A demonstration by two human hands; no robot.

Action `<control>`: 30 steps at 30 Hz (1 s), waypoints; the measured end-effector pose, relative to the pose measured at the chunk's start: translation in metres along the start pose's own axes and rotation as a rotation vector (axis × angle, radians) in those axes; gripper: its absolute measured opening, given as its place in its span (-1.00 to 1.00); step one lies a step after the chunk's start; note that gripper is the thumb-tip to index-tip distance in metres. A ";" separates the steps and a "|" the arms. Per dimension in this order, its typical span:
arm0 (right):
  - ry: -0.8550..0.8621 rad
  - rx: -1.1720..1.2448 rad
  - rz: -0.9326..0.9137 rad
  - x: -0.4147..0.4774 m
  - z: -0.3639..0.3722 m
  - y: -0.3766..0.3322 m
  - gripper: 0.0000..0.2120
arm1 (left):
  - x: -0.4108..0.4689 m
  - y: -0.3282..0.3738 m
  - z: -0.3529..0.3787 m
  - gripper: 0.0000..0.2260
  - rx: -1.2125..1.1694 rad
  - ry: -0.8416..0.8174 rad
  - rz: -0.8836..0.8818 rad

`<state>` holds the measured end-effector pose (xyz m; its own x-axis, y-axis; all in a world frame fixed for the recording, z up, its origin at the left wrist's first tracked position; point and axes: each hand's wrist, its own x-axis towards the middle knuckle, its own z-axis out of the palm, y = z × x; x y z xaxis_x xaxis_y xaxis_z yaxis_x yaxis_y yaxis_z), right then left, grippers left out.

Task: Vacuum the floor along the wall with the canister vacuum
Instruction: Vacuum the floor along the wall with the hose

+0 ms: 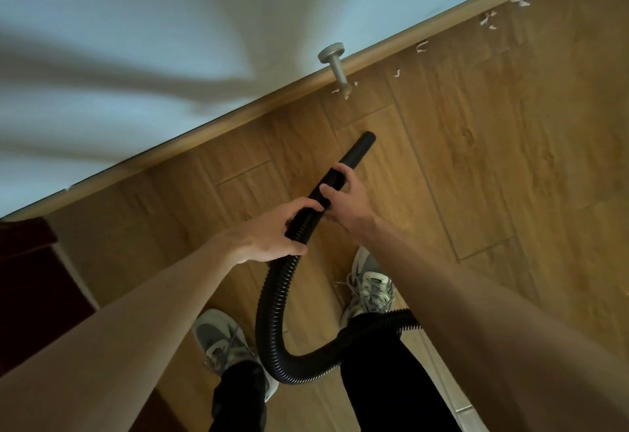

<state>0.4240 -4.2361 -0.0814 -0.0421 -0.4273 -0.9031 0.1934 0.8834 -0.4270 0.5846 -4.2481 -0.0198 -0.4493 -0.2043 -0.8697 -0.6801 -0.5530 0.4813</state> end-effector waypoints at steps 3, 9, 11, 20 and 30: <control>-0.049 -0.086 -0.018 0.009 0.015 -0.018 -0.54 | -0.003 -0.004 -0.011 -0.40 -0.050 0.068 0.007; -0.117 -0.240 -0.069 0.022 0.040 -0.043 -0.52 | -0.008 -0.008 -0.023 -0.40 -0.179 0.183 0.001; -0.136 -0.266 -0.072 0.025 0.045 -0.049 -0.51 | -0.007 -0.007 -0.024 -0.41 -0.201 0.208 0.006; -0.126 -0.184 -0.054 0.029 0.016 -0.058 -0.52 | 0.011 0.019 -0.019 -0.39 -0.166 0.173 0.003; -0.042 -0.028 -0.016 0.022 -0.033 -0.056 -0.55 | 0.033 0.053 -0.002 -0.42 -0.062 0.071 0.013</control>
<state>0.3803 -4.2888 -0.0792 -0.0041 -0.4487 -0.8937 0.1659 0.8810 -0.4431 0.5351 -4.2863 -0.0227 -0.4140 -0.2669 -0.8703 -0.6364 -0.5987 0.4863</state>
